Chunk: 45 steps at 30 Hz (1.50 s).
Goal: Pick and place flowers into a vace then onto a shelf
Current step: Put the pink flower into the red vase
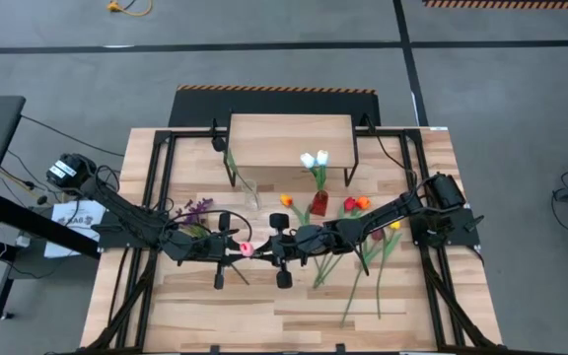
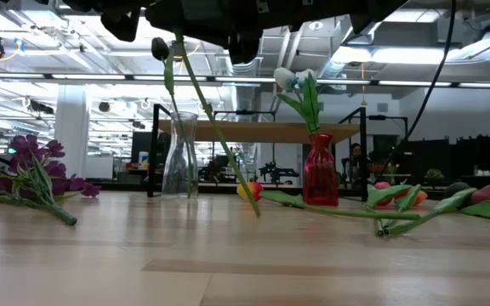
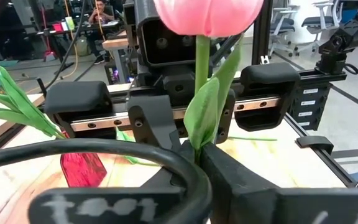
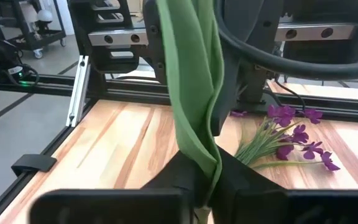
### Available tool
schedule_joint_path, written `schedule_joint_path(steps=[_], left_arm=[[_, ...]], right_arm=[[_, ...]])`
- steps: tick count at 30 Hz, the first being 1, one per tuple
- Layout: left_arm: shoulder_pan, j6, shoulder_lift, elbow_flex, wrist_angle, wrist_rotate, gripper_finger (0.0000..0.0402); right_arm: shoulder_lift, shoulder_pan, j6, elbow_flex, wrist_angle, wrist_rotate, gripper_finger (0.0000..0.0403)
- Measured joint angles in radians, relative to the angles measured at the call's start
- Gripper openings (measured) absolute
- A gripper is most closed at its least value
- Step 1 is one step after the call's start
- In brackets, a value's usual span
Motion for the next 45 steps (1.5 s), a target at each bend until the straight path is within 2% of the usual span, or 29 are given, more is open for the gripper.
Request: schedule_joint_path(steps=[9, 21, 28, 41, 45], left_arm=[[0.0, -0.027, 0.0, 0.0, 0.009, -0.001, 0.003], [0.0, -0.03, 0.0, 0.0, 0.009, 0.012, 0.0126], [-0.017, -0.019, -0.007, 0.0, -0.016, 0.006, 0.0148], [-0.058, -0.03, -0.147, -0.002, -0.176, -0.009, 0.0149], [-0.059, -0.031, -0.145, -0.002, -0.18, -0.01, 0.0149]], right_arm=[[0.0, 0.0, -0.008, 0.0, -0.002, 0.0, 0.0004], [0.0, 0.0, -0.009, 0.0, -0.005, 0.009, 0.0001], [-0.018, 0.001, -0.007, -0.001, -0.06, 0.068, 0.0001], [-0.137, 0.08, -0.053, -0.005, -0.163, 0.277, 0.0], [-0.184, 0.11, -0.106, -0.005, -0.164, 0.404, 0.0]])
